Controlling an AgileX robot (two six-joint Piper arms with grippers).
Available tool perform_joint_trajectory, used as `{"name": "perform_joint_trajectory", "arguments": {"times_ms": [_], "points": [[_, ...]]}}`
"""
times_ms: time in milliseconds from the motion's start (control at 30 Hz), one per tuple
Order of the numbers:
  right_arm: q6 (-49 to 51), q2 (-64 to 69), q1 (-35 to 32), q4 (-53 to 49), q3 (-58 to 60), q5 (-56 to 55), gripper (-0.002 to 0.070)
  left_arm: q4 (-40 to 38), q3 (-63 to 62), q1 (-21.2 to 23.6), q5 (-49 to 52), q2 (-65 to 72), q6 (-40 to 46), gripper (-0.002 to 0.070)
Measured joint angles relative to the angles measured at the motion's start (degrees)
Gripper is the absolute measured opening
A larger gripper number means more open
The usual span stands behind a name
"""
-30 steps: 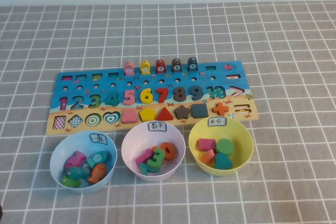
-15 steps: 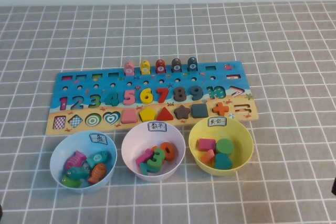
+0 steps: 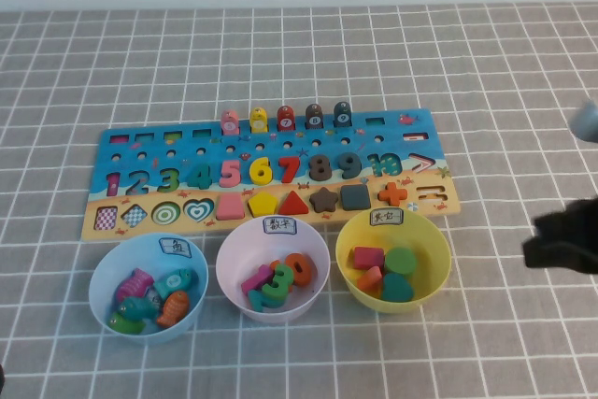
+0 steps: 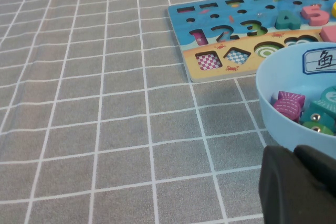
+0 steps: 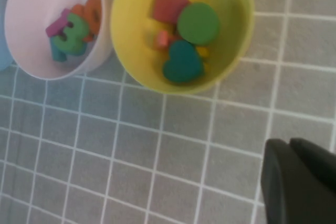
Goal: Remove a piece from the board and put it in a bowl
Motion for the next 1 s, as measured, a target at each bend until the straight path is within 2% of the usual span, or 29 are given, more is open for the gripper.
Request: {"name": "perform_joint_trajectory", "arguments": {"times_ms": [267, 467, 767, 1000], "points": [[7.21, 16.99, 11.15, -8.8, -16.99, 3.11, -0.0017, 0.0, 0.0, 0.0, 0.0, 0.0, 0.0, 0.0002], [10.98, 28.25, 16.67, -12.46, -30.82, 6.8, -0.0017, 0.0, 0.0, 0.0, 0.0, 0.0, 0.0, 0.0002], [15.59, 41.7, 18.61, -18.69, -47.78, 15.53, -0.0013, 0.0, 0.0, 0.0, 0.0, 0.0, 0.0, 0.0002], [19.27, 47.83, 18.61, -24.99, -54.32, 18.16, 0.0008, 0.0, 0.0, 0.0, 0.0, 0.0, 0.0, 0.0002]]}}
